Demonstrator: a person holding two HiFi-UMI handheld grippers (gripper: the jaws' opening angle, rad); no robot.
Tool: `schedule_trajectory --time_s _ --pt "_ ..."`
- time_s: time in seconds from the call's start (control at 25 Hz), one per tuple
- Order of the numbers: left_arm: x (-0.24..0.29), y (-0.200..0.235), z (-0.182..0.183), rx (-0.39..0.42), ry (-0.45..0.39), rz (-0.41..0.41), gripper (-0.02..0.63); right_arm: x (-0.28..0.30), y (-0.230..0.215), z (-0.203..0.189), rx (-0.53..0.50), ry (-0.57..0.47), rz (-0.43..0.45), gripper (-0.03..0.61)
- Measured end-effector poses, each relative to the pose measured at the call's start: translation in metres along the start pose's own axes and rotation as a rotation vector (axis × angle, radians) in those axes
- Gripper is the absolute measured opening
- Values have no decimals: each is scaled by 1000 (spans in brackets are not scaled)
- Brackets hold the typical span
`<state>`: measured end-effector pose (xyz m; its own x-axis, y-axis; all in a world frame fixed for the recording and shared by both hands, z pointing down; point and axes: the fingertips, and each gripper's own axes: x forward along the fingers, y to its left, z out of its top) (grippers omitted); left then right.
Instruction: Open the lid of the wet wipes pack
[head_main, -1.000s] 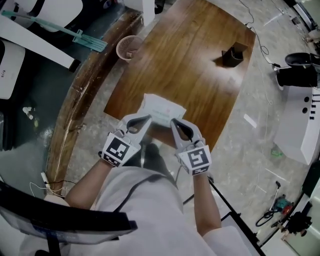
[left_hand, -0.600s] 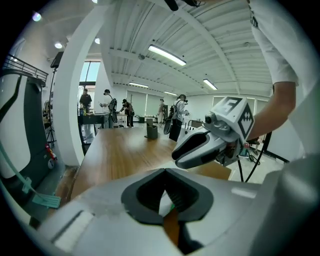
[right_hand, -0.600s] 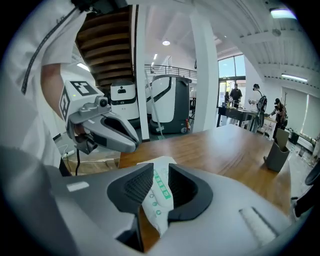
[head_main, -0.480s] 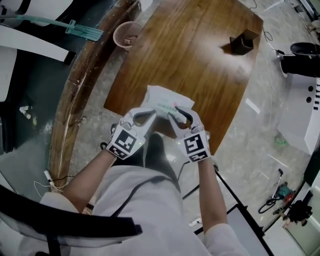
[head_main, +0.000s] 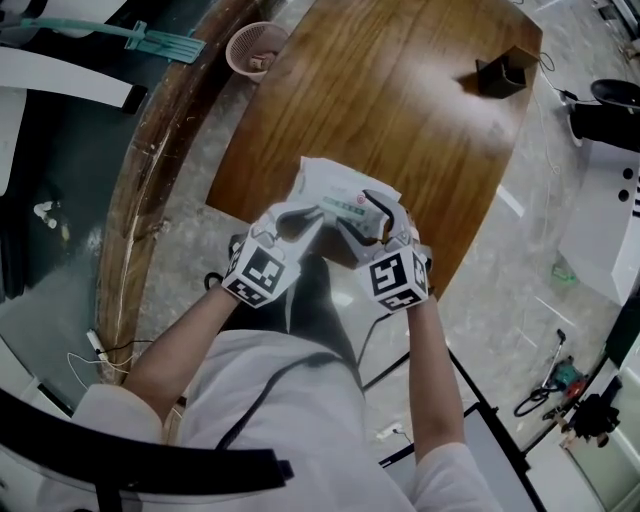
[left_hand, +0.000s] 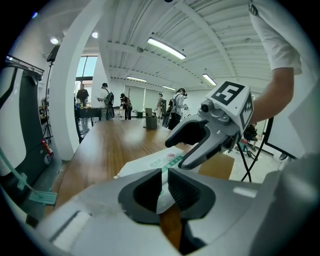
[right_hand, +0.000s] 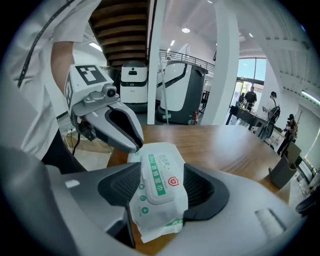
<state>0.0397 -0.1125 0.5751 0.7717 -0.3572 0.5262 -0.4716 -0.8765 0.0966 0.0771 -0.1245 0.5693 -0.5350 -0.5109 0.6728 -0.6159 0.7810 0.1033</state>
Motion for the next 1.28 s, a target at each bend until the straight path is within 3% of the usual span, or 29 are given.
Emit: schedule_trajectory --time_s 0.76,1.28 --pt "14 -1 -20 -31 26 -11 9 18 -2 -12 -46 63 120 290" --pt "18 0 -22 -42 40 -49 3 21 -5 -13 62 94 282 291"
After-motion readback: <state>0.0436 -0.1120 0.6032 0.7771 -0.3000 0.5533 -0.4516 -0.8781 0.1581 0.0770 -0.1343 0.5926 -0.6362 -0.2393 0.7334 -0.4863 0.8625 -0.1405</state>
